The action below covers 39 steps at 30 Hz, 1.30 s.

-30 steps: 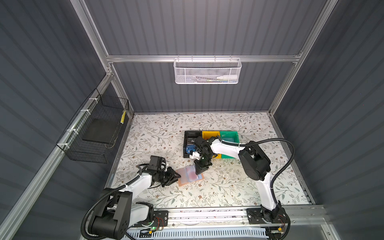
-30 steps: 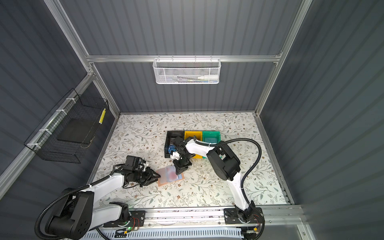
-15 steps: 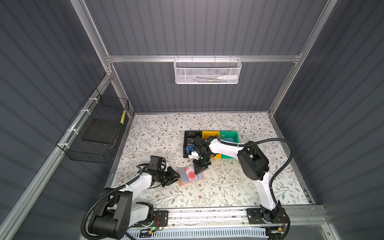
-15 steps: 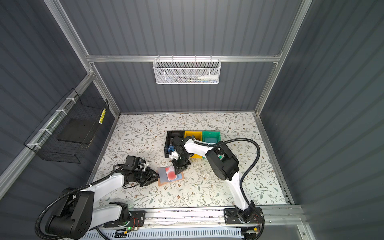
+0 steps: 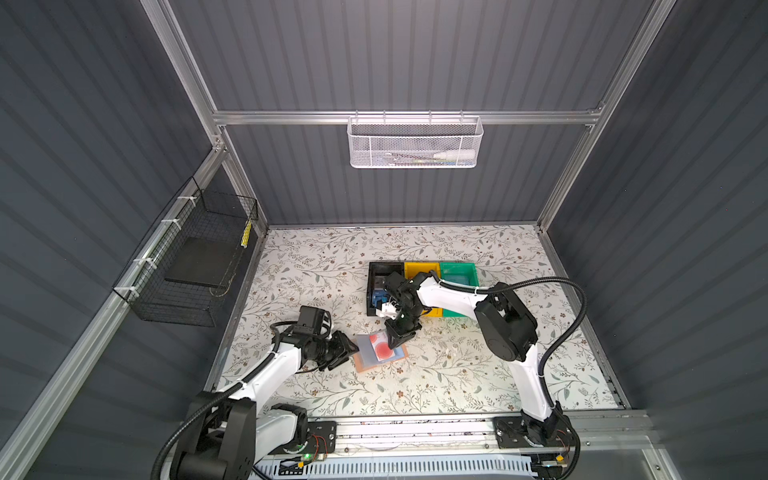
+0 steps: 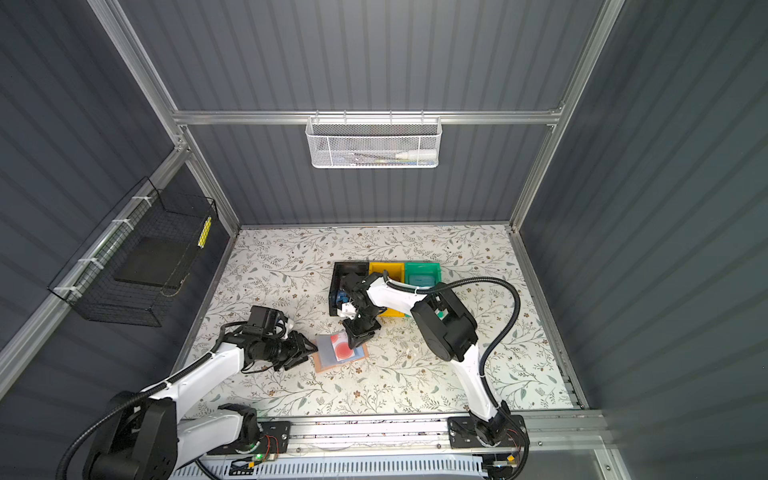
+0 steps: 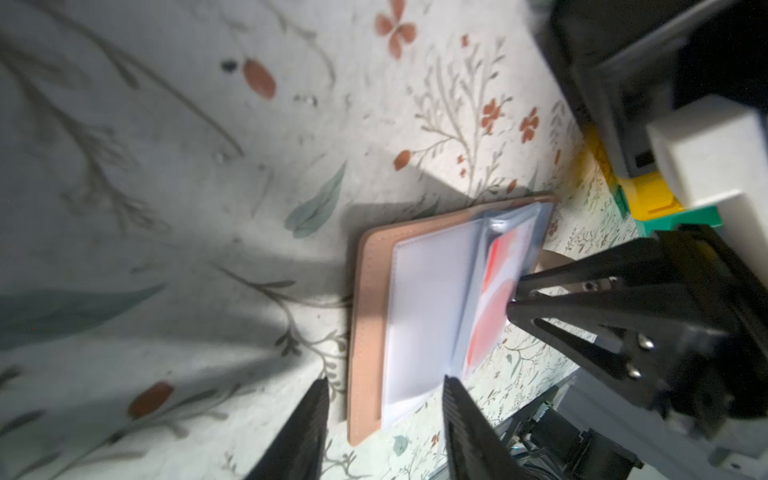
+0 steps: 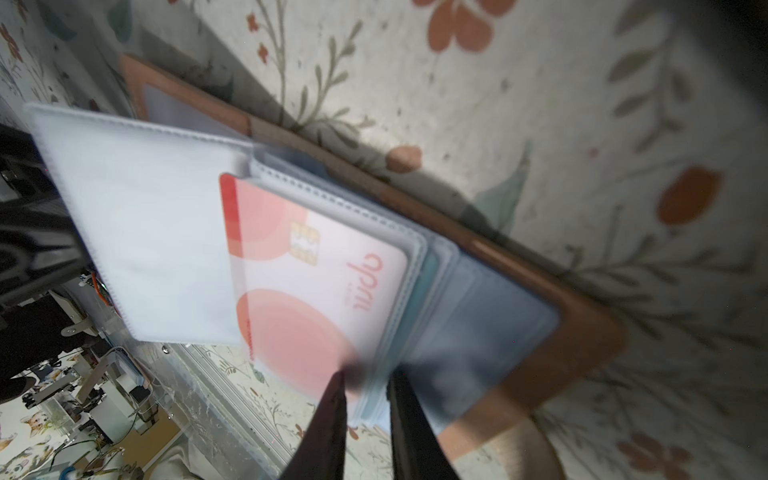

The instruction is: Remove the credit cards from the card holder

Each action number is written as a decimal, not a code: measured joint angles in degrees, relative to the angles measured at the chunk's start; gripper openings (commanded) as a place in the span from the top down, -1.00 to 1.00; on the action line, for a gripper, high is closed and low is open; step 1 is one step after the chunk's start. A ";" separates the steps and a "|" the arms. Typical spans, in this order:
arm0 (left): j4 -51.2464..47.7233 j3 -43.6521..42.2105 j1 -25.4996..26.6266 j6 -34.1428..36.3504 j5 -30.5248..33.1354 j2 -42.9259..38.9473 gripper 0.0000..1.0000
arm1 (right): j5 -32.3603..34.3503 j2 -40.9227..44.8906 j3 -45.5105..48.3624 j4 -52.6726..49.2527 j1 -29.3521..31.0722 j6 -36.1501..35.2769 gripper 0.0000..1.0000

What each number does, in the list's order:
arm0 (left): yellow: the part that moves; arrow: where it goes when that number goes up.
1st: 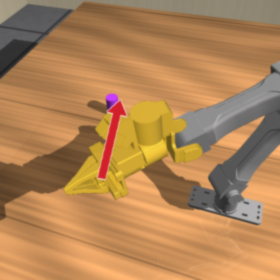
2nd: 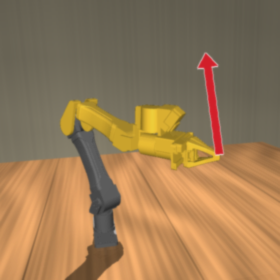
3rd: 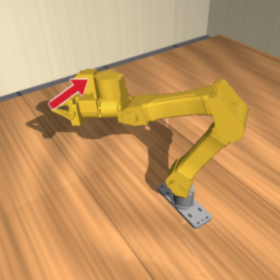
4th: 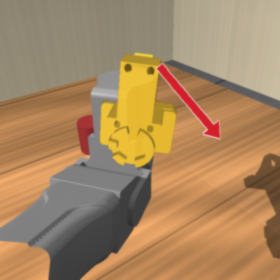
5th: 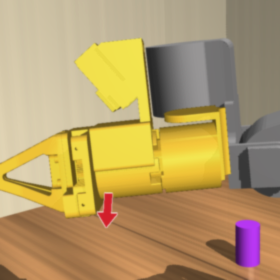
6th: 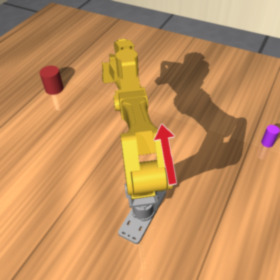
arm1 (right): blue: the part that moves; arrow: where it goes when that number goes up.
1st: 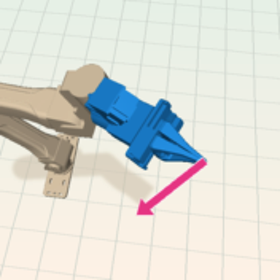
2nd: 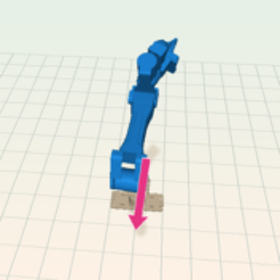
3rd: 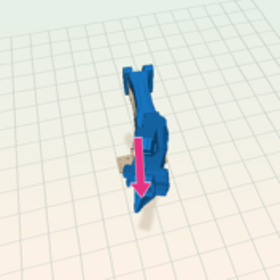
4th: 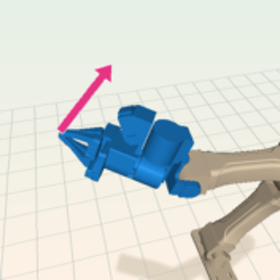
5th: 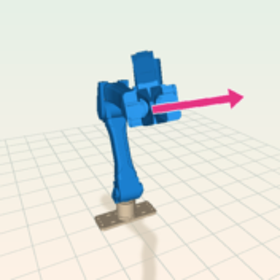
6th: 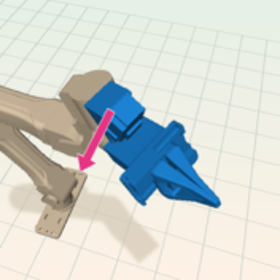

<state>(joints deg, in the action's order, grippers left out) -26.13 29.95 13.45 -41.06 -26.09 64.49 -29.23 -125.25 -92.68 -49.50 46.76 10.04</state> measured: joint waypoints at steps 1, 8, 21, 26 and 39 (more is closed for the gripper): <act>-1.42 1.44 0.00 0.17 0.61 -0.94 -0.05 | 0.00 0.00 0.02 0.00 0.00 0.00 0.54; 4.92 1.33 0.00 -3.76 -4.20 -2.97 0.53 | -0.09 0.26 0.68 0.63 0.00 -0.02 0.53; 24.41 -5.09 4.20 -12.17 -9.55 6.91 0.64 | -0.42 0.72 1.64 1.66 -0.11 -0.04 0.53; 28.98 -5.81 6.25 -13.68 -9.49 10.51 0.64 | -0.63 0.94 2.05 2.10 -0.22 -0.02 0.52; 31.45 -8.17 6.86 -15.13 -8.28 10.62 0.65 | -1.11 1.03 2.45 2.54 -0.39 -0.02 0.51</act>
<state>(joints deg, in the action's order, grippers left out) 5.32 21.78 20.32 -56.18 -34.37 75.11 -30.35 -124.22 -90.24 -46.96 46.37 10.02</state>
